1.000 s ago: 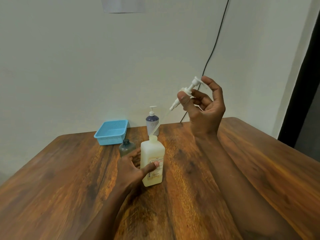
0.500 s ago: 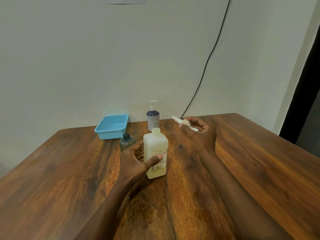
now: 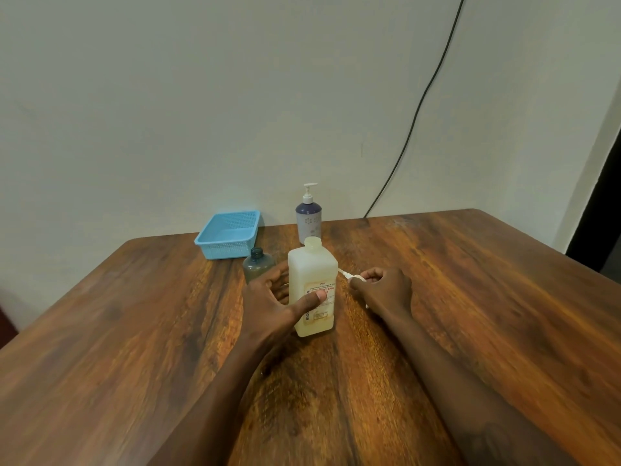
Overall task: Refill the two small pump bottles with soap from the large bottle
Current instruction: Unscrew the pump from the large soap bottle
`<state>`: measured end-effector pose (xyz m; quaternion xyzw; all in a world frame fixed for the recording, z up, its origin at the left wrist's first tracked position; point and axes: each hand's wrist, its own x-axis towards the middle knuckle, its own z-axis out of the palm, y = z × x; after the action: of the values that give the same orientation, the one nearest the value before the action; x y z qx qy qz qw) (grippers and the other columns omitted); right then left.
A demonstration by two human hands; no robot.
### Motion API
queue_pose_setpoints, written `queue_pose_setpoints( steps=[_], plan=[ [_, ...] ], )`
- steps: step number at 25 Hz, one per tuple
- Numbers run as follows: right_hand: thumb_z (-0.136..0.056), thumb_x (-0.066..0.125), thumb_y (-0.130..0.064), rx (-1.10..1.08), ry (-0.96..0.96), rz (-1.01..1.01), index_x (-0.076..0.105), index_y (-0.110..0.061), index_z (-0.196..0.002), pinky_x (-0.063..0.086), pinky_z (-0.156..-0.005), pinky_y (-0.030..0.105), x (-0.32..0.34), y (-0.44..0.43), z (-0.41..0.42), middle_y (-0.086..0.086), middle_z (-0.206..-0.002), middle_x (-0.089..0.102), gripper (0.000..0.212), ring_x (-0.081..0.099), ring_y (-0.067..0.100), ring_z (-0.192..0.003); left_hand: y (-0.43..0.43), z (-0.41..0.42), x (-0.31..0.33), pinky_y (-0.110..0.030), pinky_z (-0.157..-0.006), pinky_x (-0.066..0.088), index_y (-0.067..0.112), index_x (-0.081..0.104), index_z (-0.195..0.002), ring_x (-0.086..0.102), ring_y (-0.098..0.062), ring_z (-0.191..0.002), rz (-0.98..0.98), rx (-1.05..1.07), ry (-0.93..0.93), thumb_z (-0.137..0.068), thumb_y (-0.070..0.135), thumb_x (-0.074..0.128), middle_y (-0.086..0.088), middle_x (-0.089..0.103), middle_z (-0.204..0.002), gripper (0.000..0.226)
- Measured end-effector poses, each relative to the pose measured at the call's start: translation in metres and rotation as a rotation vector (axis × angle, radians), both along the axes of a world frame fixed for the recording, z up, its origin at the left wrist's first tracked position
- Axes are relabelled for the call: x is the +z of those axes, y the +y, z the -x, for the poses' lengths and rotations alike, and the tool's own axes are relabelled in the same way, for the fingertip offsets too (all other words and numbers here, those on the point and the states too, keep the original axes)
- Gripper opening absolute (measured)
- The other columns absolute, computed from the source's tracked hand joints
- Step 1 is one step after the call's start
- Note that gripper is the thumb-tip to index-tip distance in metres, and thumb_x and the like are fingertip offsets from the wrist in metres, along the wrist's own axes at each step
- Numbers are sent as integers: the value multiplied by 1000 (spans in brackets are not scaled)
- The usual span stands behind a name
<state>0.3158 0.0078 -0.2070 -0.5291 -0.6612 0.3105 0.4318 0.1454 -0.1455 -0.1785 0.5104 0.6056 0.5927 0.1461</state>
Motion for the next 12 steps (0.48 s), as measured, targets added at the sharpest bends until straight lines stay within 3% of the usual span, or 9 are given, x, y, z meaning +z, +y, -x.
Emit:
queue_pose_setpoints(
  steps=[4,9,12],
  plan=[
    [-72,84,-33,21,-65,-12,82,-23,-84,64,-65,38,-3,4,-1,-13,-66,73,16,70,7,-59,2,2,-3,-32,-93,62,23,62,-142,72,-7,-115,15,10,-2,-60,56,92,6,73,-130,93],
    [-76,86,-42,71,-88,-18,82,-24,-99,61,-72,31,0,2,-5,-12,-88,77,29,70,4,-75,-1,-1,1,-16,-84,59,21,62,-142,71,0,-110,12,7,-4,-60,52,90,8,73,-127,91],
    [-84,80,-43,298,108,-37,75,-32,-119,59,-88,38,19,-11,-5,-9,-110,74,37,69,12,-99,-3,0,4,-19,-85,60,19,63,-140,73,0,-108,12,-11,-22,-61,48,91,7,74,-125,88]
  ],
)
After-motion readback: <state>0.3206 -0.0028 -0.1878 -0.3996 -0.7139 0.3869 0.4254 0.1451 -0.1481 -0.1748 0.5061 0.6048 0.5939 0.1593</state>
